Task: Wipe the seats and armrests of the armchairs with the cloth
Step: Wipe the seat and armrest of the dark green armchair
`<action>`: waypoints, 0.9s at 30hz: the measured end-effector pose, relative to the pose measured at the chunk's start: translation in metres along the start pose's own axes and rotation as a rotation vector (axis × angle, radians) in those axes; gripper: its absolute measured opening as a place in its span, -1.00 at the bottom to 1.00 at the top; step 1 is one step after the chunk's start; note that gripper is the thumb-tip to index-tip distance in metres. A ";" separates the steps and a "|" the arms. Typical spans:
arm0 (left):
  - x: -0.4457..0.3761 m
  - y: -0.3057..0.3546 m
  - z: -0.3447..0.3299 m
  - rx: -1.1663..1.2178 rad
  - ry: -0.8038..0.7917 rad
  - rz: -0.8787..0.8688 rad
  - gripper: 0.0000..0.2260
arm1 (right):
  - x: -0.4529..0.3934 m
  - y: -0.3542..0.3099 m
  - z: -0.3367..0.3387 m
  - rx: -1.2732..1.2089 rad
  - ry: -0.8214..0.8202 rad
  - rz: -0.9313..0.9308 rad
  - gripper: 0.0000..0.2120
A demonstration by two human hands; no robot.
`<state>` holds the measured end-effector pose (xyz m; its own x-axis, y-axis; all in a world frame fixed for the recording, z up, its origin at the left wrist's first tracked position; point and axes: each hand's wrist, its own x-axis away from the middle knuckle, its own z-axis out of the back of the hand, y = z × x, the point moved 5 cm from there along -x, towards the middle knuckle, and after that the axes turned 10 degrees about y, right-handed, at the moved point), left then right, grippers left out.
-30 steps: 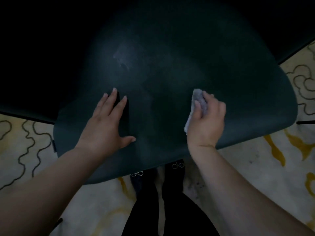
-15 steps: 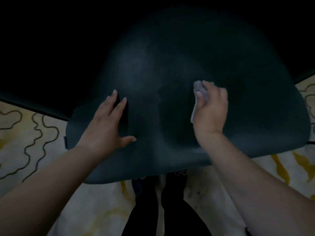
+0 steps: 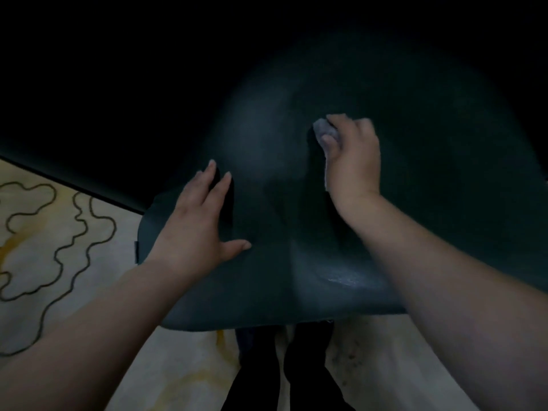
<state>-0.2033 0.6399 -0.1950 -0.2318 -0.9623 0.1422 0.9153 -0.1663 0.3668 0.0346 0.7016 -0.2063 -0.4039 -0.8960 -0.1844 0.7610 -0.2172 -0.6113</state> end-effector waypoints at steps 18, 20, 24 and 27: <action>0.009 0.036 0.113 -0.089 -0.034 0.030 -0.24 | 0.045 -0.080 0.070 -0.432 -0.279 -0.204 -0.66; 0.005 0.043 0.145 -0.103 0.009 0.015 -0.27 | 0.039 -0.104 0.085 -0.507 -0.248 -0.220 -0.66; -0.006 0.056 0.204 -0.108 0.145 -0.038 -0.35 | 0.023 -0.151 0.097 -0.602 -0.208 -0.202 -0.65; -0.014 0.059 0.241 -0.087 0.223 -0.081 -0.40 | 0.010 -0.183 0.094 -0.670 -0.152 -0.209 -0.64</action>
<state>-0.2252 0.6958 0.0457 -0.2357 -0.9672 -0.0947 0.9240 -0.2532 0.2865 -0.0612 0.6955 -0.0235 -0.3952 -0.9161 0.0675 0.1801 -0.1493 -0.9722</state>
